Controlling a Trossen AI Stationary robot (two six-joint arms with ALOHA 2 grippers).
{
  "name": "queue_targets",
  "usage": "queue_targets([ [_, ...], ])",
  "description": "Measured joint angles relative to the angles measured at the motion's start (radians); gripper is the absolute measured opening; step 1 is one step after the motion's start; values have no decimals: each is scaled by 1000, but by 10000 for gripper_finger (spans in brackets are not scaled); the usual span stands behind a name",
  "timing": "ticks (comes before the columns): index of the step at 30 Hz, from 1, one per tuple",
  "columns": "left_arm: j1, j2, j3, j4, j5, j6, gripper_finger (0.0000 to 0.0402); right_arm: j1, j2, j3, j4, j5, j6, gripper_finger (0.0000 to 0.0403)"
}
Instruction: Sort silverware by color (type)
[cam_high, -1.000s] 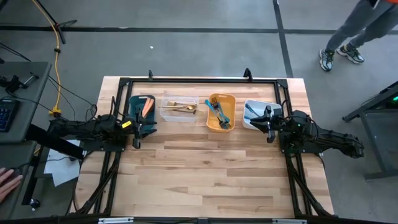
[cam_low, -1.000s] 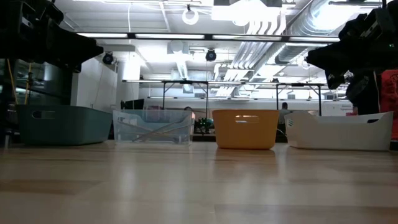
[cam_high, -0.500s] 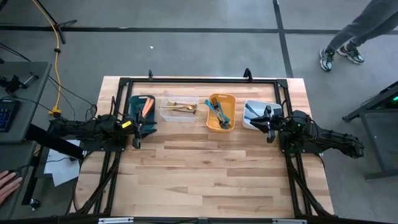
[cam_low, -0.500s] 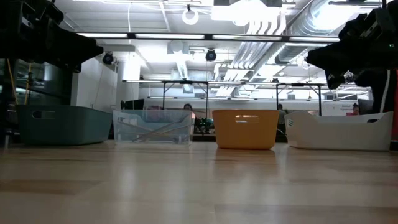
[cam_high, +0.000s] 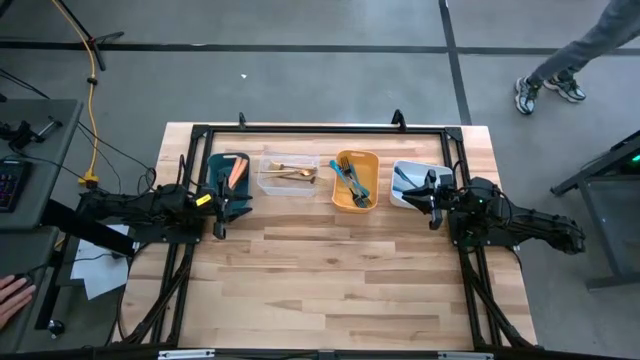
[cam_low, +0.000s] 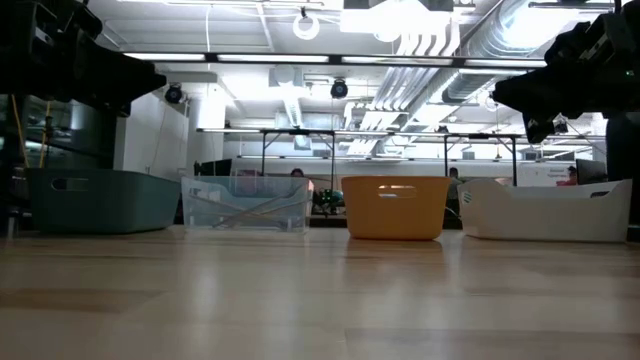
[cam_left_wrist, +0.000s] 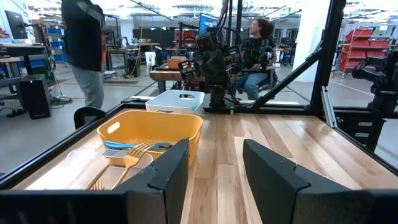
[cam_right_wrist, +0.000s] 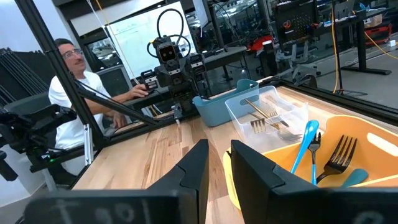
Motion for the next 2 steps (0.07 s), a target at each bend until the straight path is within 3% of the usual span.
queue_targets([
  [2,0,0,0,0,0,0,145,0,0,0,0,0,0,61],
])
